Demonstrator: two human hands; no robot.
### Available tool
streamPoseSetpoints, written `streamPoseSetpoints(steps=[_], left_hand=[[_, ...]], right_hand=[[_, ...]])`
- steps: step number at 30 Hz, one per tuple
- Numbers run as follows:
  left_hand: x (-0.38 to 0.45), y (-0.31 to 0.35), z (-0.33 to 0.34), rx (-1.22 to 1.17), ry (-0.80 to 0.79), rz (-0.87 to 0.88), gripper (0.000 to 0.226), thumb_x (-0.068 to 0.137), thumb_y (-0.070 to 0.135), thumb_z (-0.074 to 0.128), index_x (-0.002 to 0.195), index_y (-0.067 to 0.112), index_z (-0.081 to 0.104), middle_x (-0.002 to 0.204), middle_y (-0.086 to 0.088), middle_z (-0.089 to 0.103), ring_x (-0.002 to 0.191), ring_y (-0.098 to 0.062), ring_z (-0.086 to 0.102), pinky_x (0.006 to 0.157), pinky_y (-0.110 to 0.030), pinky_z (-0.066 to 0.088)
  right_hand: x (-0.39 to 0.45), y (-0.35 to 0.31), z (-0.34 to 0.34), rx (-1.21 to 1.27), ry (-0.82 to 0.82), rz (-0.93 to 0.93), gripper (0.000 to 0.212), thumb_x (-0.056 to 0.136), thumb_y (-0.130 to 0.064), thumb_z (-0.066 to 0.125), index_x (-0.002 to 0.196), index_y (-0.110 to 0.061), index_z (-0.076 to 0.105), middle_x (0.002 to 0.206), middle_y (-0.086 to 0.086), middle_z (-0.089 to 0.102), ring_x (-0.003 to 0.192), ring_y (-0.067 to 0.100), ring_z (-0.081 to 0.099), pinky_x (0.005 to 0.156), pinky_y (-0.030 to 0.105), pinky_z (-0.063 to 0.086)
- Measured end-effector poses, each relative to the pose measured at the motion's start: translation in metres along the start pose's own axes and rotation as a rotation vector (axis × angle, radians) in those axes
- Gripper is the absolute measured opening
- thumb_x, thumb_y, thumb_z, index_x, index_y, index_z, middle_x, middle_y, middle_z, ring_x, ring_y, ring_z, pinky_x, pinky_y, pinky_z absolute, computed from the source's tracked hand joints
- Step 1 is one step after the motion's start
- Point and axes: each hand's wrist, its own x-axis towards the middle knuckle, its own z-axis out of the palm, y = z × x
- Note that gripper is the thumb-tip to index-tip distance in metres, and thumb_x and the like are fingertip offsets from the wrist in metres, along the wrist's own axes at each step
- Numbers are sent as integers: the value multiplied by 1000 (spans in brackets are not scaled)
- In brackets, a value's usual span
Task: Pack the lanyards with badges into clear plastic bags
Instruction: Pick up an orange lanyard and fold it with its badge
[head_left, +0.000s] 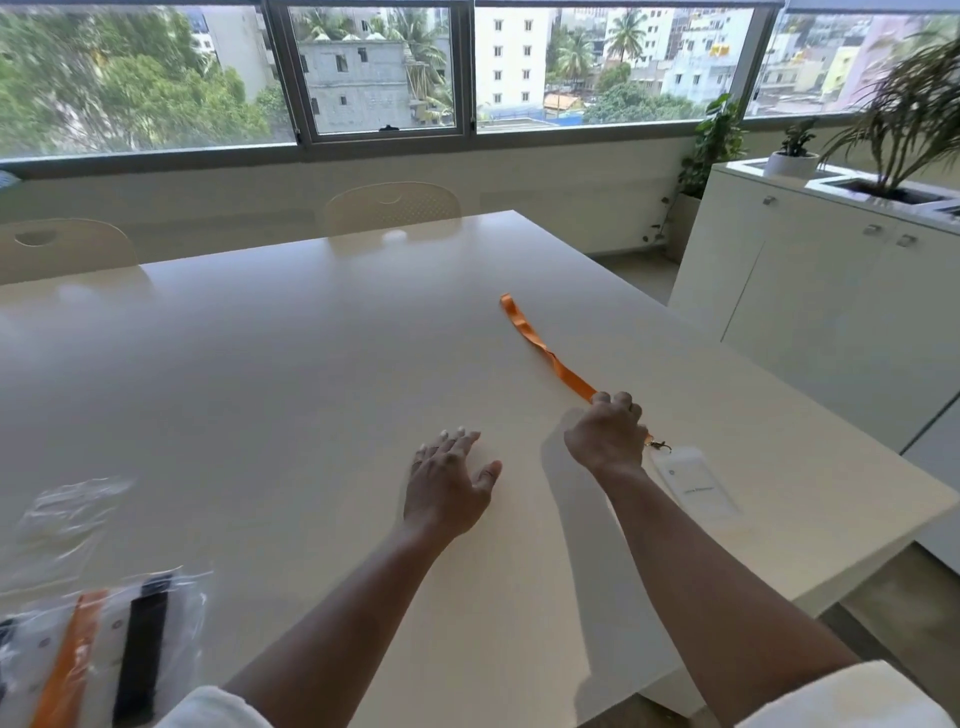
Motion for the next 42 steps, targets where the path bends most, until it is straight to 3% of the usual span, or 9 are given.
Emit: streamPoseSetpoints(steps=[9,17,23,26,28,31,35,39,42], left_hand=[[2,-5,11,24,13,-6,57,98,53,41,150,31,37,161,12,25,150,-5,12,124,-30,5],[2,-4,10,-9,29,-10,54,97,53,45,147,32,44,159,14,30,149,-3,16,123,-27,7],[7,-15,-5,-381,-42,-67,72,78,79,51,136,36,54,142,12,55,133,-8,46,112,-40,40],[5,-21,-16,-569,-119,-77,79,72,84,52,135,35,55,130,16,63,118,1,58,106,-36,47],[5,-24,-25,-645,-149,-92,80,70,84,54,133,35,54,125,12,67,114,0,62,103,-36,50],[3,-29,-36,-653,-173,-102,75,71,79,61,131,35,53,125,14,65,115,-2,61,97,-27,51],[-2,-41,-46,-633,-93,-128,62,79,54,75,131,28,53,114,17,63,106,-3,63,83,-15,53],[-3,-59,-56,-661,-12,-197,29,86,39,73,110,25,64,99,6,72,87,-14,70,73,-26,60],[-5,-75,-62,-712,-8,-210,28,87,40,72,106,20,68,94,-1,74,86,-21,72,77,-37,61]], right_hand=[[29,7,-1,-191,-55,-3,39,91,-16,43,128,-5,48,132,16,47,124,31,42,99,44,38],[31,-17,-4,107,-300,-47,31,80,-15,57,108,-5,68,118,14,66,111,28,63,92,32,52],[11,-61,-7,414,-377,-246,50,80,-5,57,128,-17,53,113,11,64,92,26,69,79,36,60],[-1,-88,-15,539,-429,-289,44,79,-3,55,118,-24,64,105,8,65,79,21,71,69,30,61],[-8,-105,-19,614,-465,-272,34,81,-3,56,103,-24,70,93,7,69,77,21,72,71,34,62],[-15,-128,-23,791,-536,-209,23,88,-1,58,97,-18,71,91,9,70,77,18,72,72,30,62],[-23,-155,-24,1038,-563,-160,19,91,3,57,100,-7,70,98,14,68,85,21,71,69,25,61],[-27,-174,-29,1194,-578,-148,32,90,12,43,102,-5,68,101,18,67,82,25,74,75,27,60],[-26,-181,-34,1276,-585,-183,43,89,16,33,111,-4,65,110,19,66,84,23,74,81,30,59]])
